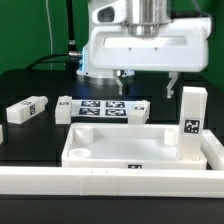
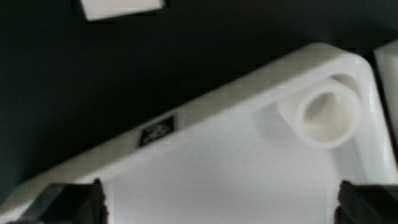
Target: Assemble desk
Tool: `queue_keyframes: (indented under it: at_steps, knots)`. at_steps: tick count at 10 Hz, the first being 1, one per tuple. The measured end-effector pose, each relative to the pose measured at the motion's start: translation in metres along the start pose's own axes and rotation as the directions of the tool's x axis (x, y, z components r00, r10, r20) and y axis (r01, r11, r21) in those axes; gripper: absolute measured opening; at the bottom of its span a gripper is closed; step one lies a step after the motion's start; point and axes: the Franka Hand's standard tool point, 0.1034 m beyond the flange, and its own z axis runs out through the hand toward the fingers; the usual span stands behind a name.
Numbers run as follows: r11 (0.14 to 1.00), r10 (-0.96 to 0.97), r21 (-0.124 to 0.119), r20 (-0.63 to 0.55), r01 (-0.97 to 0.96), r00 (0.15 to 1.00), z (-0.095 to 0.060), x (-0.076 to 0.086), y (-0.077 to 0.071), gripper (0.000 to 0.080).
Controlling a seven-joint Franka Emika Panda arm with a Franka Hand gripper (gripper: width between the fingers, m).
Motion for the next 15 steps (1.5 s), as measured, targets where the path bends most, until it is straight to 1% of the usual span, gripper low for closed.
queue_keyframes:
  at_steps: [1,2,3,5,6,7,8,9,10,11,12,13,14,15]
  knots:
    - [1.0,0.002,-0.012,-0.006,-0.003,1.0,0.01,-0.011,0.012,0.0648]
    - [1.0,0.0,-0.017,-0.002,0.0,1.0,0.015,-0.012,0.013,0.0648]
    - [1.0,-0.006,-0.021,0.028,0.007,1.0,0.014,-0.012,0.012,0.0648]
    - [1.0,-0.01,-0.025,0.042,0.011,0.999,0.014,-0.012,0.013,0.0648]
    - [0.999,-0.025,-0.04,0.137,0.031,0.99,0.015,-0.017,0.018,0.0648]
    - [0.998,-0.039,-0.036,0.165,0.045,0.986,0.015,-0.012,0.023,0.0648]
    - [0.998,-0.046,-0.038,0.221,0.055,0.974,0.018,-0.019,0.031,0.0648]
    - [0.997,-0.059,-0.038,0.247,0.071,0.967,0.02,-0.02,0.033,0.0648]
    - [0.996,-0.068,-0.039,0.321,0.084,0.945,0.02,-0.025,0.031,0.0648]
    - [0.996,-0.062,-0.04,0.387,0.084,0.92,0.018,-0.024,0.028,0.0648]
    - [0.996,-0.054,-0.044,0.416,0.079,0.908,0.019,-0.022,0.029,0.0648]
    - [0.995,-0.051,-0.047,0.483,0.083,0.874,0.019,-0.027,0.032,0.0648]
    - [0.992,-0.092,-0.025,0.519,0.122,0.85,0.019,-0.026,0.031,0.0648]
    - [0.987,-0.134,0.008,0.579,0.159,0.804,0.018,-0.029,0.03,0.0648]
